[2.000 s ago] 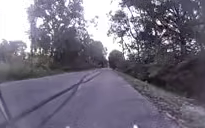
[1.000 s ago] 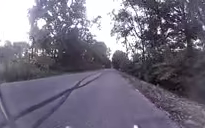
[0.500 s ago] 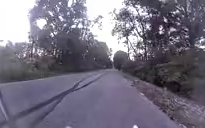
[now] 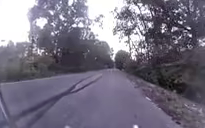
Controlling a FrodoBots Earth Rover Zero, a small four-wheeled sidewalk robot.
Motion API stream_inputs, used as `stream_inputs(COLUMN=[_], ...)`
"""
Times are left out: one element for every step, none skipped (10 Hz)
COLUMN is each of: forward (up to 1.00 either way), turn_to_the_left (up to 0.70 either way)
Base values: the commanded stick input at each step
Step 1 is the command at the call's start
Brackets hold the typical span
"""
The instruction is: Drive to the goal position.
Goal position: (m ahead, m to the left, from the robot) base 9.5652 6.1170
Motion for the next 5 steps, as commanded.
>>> stream_inputs(forward=[0.70, 0.70, 0.70, 0.70, 0.70], turn_to_the_left=[0.00, 0.00, 0.00, 0.00, 0.00])
